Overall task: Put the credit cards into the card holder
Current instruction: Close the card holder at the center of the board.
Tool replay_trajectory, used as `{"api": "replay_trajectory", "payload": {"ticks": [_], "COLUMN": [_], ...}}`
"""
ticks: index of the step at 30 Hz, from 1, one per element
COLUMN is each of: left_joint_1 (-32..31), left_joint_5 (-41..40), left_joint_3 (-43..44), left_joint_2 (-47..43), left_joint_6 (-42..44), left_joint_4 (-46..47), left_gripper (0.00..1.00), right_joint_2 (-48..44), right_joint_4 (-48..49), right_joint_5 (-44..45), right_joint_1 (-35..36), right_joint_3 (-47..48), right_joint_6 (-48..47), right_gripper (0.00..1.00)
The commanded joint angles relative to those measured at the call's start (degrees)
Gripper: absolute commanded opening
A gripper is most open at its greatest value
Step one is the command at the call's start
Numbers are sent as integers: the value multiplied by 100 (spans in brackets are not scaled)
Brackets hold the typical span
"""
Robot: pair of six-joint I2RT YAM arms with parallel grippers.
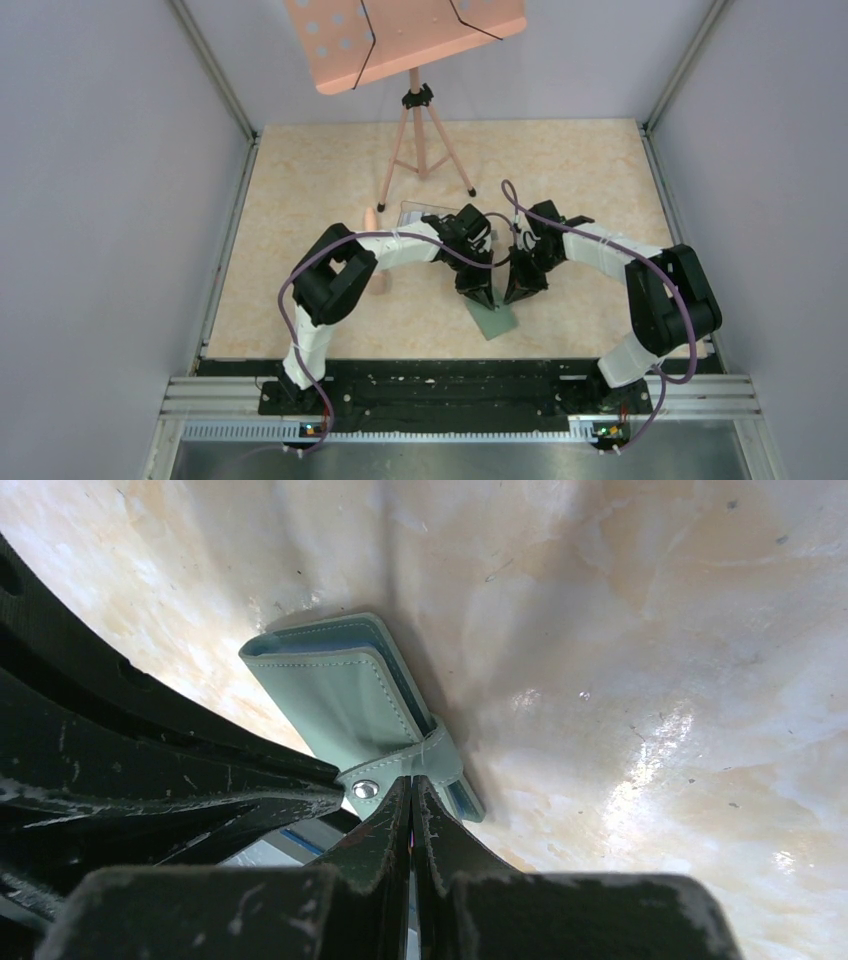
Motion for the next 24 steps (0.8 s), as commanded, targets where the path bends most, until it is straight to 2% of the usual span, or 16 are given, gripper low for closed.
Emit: {"api": "replay_trajectory", "payload": {"ticks": [1, 16, 24], "left_joint_1": [-70, -130, -130], "left_joint_5": [62, -302, -464], "left_joint_3": [-179, -347, -483], "left_joint_2": [-326, -133, 44], "left_joint_6": [-56, -19, -70], "left_joint_4": [-76, -149, -39], "left_gripper": [0, 0, 0], "right_joint_2": [-244, 111, 391], "right_joint_4": [5, 202, 485], "right_joint_5": [-97, -764, -705], "right_joint_1": [36, 46, 86], "right_joint_3": [269, 7, -325], "right_joint_6": [-36, -211, -186], "right_gripper": [0, 0, 0]}}
